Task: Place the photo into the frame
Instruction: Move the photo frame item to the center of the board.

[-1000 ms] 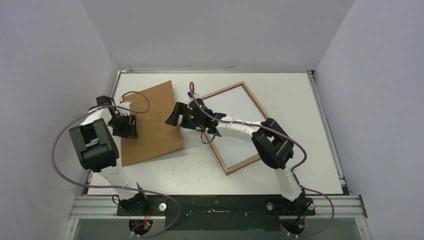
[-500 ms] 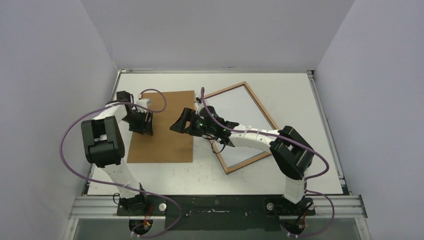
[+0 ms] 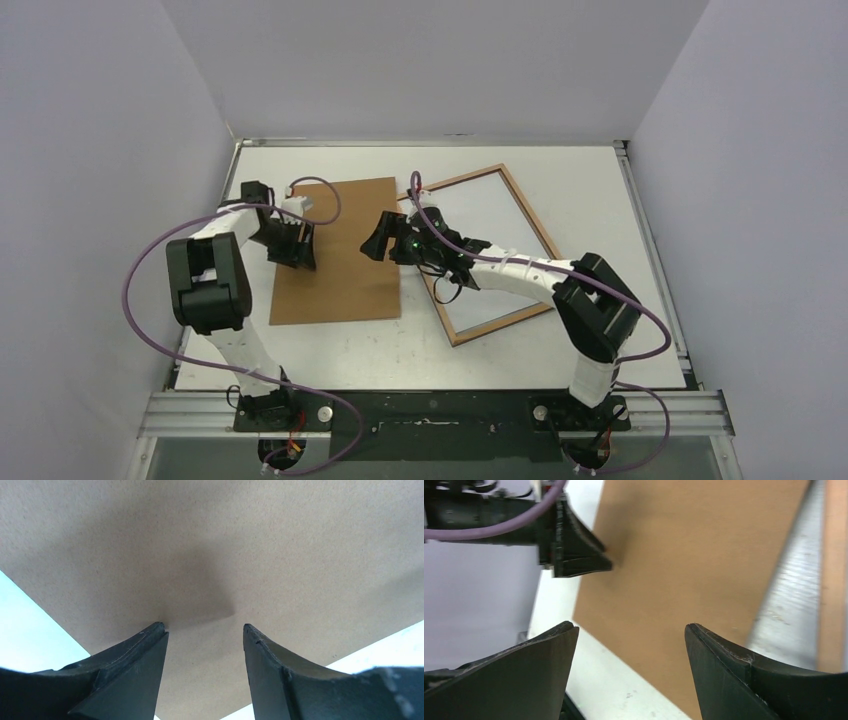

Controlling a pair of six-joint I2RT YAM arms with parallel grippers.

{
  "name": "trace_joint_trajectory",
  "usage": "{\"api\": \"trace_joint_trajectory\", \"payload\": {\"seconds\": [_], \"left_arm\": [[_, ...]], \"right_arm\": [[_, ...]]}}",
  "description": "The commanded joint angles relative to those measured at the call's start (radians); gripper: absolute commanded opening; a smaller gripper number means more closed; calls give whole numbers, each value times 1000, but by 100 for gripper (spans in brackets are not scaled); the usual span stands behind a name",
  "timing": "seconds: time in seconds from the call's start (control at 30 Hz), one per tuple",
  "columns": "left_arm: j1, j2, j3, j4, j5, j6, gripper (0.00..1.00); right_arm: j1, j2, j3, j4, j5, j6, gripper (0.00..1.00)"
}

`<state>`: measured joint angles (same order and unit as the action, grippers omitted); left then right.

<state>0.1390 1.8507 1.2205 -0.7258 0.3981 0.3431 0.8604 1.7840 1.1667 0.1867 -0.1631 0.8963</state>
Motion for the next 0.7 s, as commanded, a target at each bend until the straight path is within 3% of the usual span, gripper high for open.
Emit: {"api": "trace_joint_trajectory", "payload": {"seconds": [0.0, 0.33, 0.67], "left_arm": [[29, -40, 38, -99, 52, 12, 56], [138, -88, 211, -229, 88, 72, 69], [201, -9, 148, 32, -252, 88, 63]], "right_arm": [[-15, 33, 33, -65, 105, -123, 80], [-17, 113, 79, -79, 194, -164, 80], [-9, 157, 97, -70, 214, -153, 81]]}}
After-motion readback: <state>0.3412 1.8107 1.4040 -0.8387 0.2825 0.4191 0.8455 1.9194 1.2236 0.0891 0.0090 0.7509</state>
